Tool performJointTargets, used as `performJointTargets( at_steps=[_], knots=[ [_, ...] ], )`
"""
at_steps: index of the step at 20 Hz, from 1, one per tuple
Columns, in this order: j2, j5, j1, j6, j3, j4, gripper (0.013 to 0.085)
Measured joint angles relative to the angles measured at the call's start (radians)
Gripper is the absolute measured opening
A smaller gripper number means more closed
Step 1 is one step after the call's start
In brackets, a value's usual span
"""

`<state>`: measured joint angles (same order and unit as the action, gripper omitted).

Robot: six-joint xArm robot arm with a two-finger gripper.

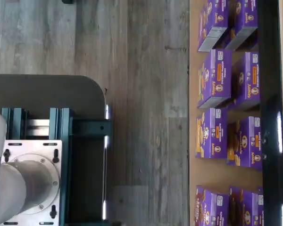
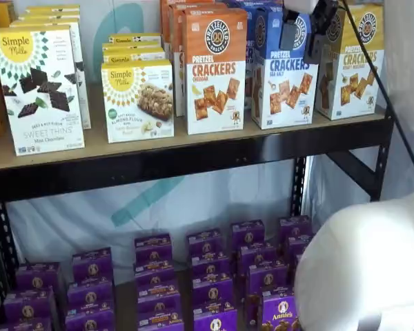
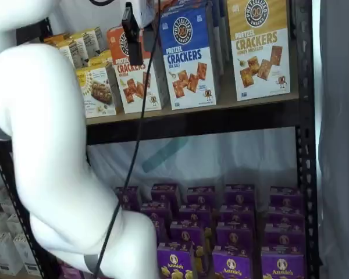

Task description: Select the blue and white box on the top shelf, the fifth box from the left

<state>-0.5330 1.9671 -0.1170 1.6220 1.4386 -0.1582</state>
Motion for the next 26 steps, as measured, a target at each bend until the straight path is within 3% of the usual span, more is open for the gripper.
performJointTargets(
  at_steps=[3, 8, 11, 17, 26],
  knots=[
    [-0.014, -0.022, -0.012, 0.032, -0.03, 0.047, 0.085],
    [-0.031, -0.052, -0.069, 0.089, -0.073, 0.048, 0.085],
    [-0.032, -0.061, -0.104, 0.111, -0.076, 0.008, 0.085],
    [-0.004, -0.045, -0.173, 0.119, -0.012, -0.127, 0.085],
    [0.007, -0.145, -0.247, 0.108, 0.024, -0.301, 0.085]
  ],
)
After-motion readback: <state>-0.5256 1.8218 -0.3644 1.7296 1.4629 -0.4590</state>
